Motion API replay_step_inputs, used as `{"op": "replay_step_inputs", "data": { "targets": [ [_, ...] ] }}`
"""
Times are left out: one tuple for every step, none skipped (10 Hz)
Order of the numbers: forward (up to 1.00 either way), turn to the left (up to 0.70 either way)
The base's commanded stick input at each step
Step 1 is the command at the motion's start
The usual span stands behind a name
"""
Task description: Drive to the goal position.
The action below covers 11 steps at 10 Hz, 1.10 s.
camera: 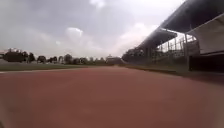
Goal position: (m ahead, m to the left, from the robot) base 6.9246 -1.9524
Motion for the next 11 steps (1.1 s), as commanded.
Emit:
{"op": "replay_step_inputs", "data": {
  "targets": [
    [0.45, 0.0],
    [0.45, 0.0],
    [0.45, 0.0],
    [0.45, 0.0],
    [0.45, 0.0],
    [0.45, 0.0],
    [0.45, 0.0],
    [0.45, 0.0],
    [0.45, 0.0],
    [0.45, 0.0],
    [0.45, 0.0]
  ]
}}
